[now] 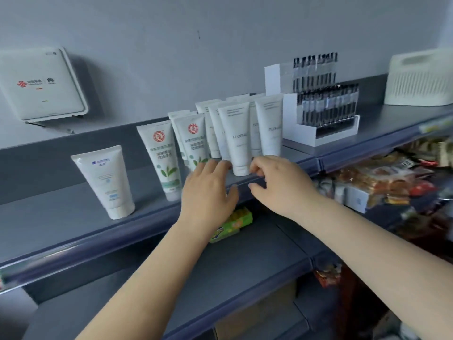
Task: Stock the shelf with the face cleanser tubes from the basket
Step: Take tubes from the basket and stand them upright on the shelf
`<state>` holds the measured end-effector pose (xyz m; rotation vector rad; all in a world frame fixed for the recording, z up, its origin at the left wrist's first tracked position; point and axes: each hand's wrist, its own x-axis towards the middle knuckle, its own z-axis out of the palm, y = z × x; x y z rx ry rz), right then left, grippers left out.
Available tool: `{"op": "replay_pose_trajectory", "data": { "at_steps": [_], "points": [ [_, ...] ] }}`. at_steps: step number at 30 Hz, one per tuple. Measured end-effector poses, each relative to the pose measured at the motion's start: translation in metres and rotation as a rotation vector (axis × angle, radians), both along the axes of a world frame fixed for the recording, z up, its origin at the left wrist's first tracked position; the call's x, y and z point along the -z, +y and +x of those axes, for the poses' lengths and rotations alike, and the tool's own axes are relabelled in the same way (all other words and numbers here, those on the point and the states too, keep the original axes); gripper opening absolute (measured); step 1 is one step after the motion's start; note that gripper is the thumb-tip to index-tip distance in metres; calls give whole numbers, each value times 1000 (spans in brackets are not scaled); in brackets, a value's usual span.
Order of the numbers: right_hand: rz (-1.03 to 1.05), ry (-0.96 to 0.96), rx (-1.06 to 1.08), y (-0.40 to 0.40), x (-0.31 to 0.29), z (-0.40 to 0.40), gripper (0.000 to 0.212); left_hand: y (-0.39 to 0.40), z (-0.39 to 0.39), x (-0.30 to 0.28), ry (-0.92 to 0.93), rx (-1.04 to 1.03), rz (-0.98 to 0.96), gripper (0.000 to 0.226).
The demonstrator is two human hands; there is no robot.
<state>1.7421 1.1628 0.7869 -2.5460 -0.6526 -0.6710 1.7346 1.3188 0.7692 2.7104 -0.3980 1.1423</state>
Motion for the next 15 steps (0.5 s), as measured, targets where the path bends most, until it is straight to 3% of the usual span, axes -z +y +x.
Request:
{"op": "replay_pose_trajectory", "data": {
  "at_steps": [6,10,15],
  "points": [
    [-227,7,300,-118,22,9,33,-122,38,25,88,150,224,32],
    [-361,114,500,-194,52,0,39,-200,59,56,264,243,358,44],
    [-441,289,624,-261,99,-13,56,-271,74,95,341,372,477,52]
  ]
}}
